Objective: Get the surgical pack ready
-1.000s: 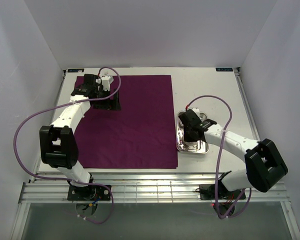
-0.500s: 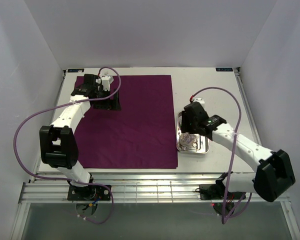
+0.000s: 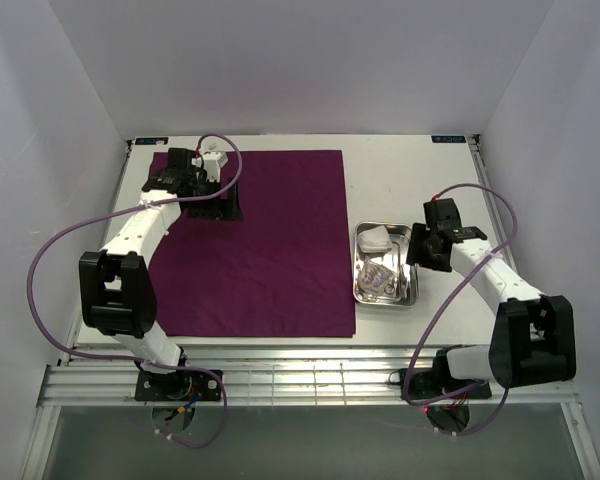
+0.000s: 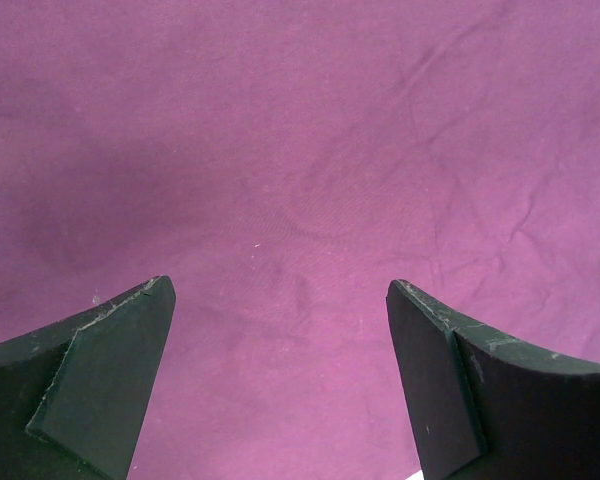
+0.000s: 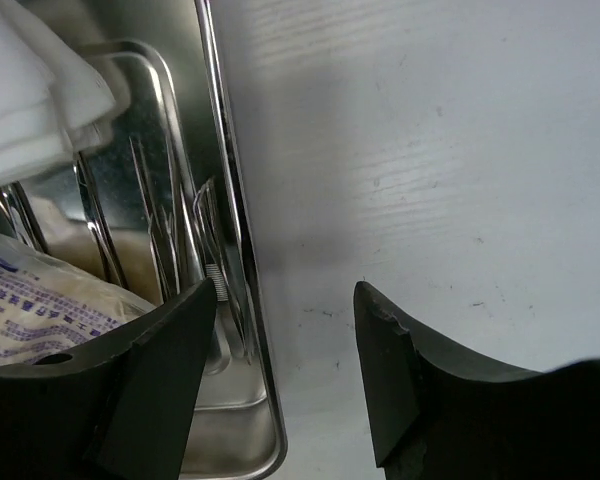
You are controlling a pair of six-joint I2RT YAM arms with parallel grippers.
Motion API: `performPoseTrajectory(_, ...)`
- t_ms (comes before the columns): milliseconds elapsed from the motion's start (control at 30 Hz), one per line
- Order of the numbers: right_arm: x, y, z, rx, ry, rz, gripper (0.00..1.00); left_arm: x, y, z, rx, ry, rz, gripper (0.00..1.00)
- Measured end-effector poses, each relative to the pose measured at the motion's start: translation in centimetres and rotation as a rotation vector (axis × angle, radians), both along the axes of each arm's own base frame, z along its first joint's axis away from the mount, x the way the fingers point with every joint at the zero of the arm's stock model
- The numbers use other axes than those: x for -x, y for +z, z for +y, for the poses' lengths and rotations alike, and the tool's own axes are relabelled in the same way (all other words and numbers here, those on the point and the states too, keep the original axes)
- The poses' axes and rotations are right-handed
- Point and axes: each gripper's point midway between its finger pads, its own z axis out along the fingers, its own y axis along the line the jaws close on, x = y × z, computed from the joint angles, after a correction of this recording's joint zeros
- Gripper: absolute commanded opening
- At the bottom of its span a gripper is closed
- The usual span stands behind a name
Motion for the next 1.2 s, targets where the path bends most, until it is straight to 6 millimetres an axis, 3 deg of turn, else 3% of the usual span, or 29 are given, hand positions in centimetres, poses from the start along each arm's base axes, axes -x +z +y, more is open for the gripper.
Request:
performPoseTrajectory(133,0.6,-1.8,0.3,-0.029,0.034,0.057,0.56,0.0,0.0,0.0,0.0,0.0,0.0,0.98)
performPoseTrajectory(233,0.1,-3.1,0.7,-0.05,0.064,0.082,0.39,0.0,0.0,0.0,0.0,0.0,0.0,0.98)
performPoseTrajectory(367,0.1,-5.1,1.1,-0.071,0.096,0.138,0.29,0.0,0.0,0.0,0.0,0.0,0.0,0.98)
performPoseTrajectory(500,-0.5,-5.2,1.6,-0.089,0.133,0.119,0.26,0.0,0.0,0.0,0.0,0.0,0.0,0.98)
performPoseTrajectory(700,-0.9,-5.3,1.7,-0.083,0.161,0.109,0.08,0.0,0.0,0.0,0.0,0.0,0.0,0.98)
performPoseTrajectory(1000,-1.4,-4.8,1.8,-0.084,0.183,0.102,0.08,0.0,0.0,0.0,-0.002,0.002,0.0,0.98)
performPoseTrajectory(1200,-3.2,-3.0,2.6,-0.108,0.211,0.062,0.08,0.0,0.0,0.0,-0.002,0.002,0.0,0.98)
